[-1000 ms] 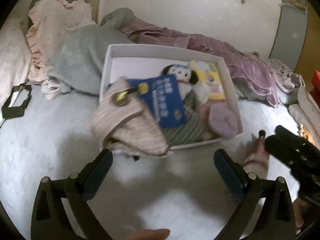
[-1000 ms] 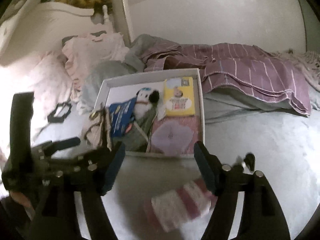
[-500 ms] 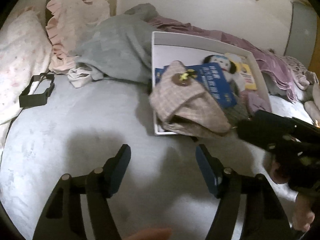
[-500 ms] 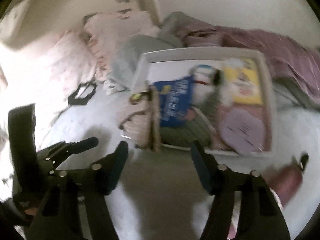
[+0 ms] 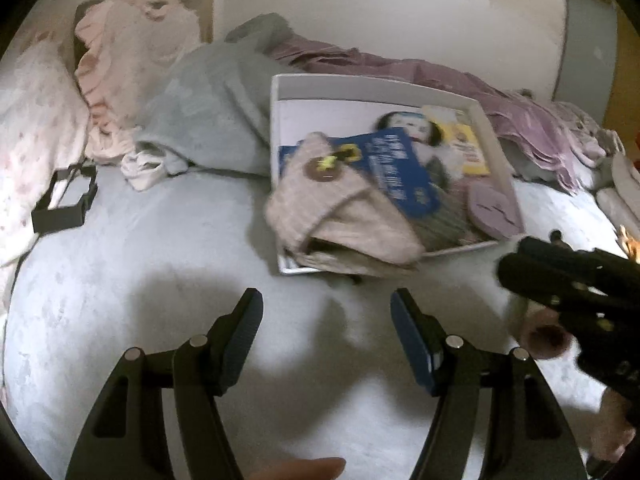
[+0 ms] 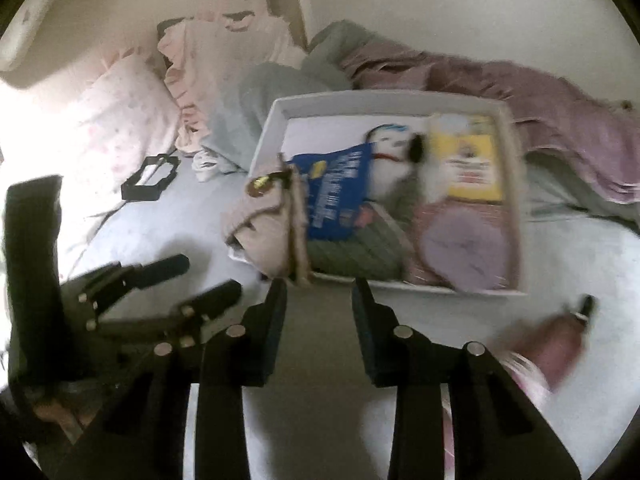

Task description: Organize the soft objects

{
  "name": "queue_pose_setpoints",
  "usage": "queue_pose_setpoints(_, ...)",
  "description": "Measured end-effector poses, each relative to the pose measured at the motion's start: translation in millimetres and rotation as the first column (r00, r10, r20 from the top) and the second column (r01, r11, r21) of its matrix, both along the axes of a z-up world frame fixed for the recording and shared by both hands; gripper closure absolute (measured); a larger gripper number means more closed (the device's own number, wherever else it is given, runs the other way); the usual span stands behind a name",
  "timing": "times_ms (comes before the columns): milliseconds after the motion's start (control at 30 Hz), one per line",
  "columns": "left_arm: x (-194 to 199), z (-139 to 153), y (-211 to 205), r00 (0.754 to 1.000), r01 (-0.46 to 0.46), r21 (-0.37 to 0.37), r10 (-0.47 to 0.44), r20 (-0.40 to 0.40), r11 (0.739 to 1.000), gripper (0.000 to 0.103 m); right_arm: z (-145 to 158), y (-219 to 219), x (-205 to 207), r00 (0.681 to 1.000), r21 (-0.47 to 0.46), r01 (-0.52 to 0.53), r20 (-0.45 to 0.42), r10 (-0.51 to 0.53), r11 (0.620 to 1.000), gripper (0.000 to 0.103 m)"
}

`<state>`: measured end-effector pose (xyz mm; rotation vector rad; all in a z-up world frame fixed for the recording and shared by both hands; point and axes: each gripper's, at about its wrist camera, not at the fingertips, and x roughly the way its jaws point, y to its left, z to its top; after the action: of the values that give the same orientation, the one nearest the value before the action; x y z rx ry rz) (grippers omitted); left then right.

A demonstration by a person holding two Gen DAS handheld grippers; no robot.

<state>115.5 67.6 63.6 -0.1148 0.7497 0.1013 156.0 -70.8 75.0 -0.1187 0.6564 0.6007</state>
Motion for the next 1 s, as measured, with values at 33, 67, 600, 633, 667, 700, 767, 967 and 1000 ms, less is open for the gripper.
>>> queue_pose_setpoints(33,-2.6,2.4,-7.2,1.0,0.01,0.012,-0.01,0.005,1.0,0.035,2.5,-9.6,-6.9,1.0,-0.005,0.01,0.017,-0.01,1.0,0.067)
queue_pose_setpoints(67,-5.4,5.0,-16.1,1.0,0.021,0.019,-0.021,0.01,1.0,0.034,4.9,-19.7,-14.1,0.999,-0.01,0.024,0.034,-0.024,1.0,0.064)
queue_pose_setpoints(600,-49.2,-9.6,-68.0,0.992,-0.04,0.027,0.036,0.125,0.999,0.021,-24.4,-70.4,-77.2,0.949,-0.041,0.174,0.272,-0.156,0.984,0.037)
queue_pose_setpoints(633,-50.9,-12.1,-68.7,0.991,-0.038,0.038,0.033,0.131,0.999,0.021,-31.6,-68.6,-77.4,0.951,-0.055,0.179,0.265,-0.159,0.982,0.037)
queue_pose_setpoints(667,-50.6,-14.7,-67.9,0.992,-0.04,0.043,0.034,0.125,0.998,0.021,-34.6,-65.8,-74.5,0.961,-0.072,0.161,0.239,-0.14,0.984,0.037)
queue_pose_setpoints(700,-49.3,-16.5,-66.8,0.992,-0.036,0.035,0.031,0.119,0.999,0.021,-36.2,-65.3,-71.6,0.968,-0.075,0.149,0.217,-0.13,0.986,0.037)
queue_pose_setpoints(767,-45.8,-20.5,-62.8,0.995,-0.03,0.01,0.029,0.099,1.0,0.021,-40.8,-66.7,-65.9,0.975,-0.071,0.148,0.179,-0.133,0.986,0.037)
queue_pose_setpoints(967,-45.9,-25.0,-55.5,0.992,-0.094,0.003,0.094,0.08,0.996,0.021,-45.5,-75.8,-58.6,0.975,-0.049,0.187,0.129,-0.179,0.981,0.037)
queue_pose_setpoints(1000,-46.6,-24.5,-56.8,0.992,-0.094,0.01,0.093,0.086,0.996,0.021,-44.6,-76.7,-61.4,0.972,-0.046,0.194,0.142,-0.186,0.98,0.037)
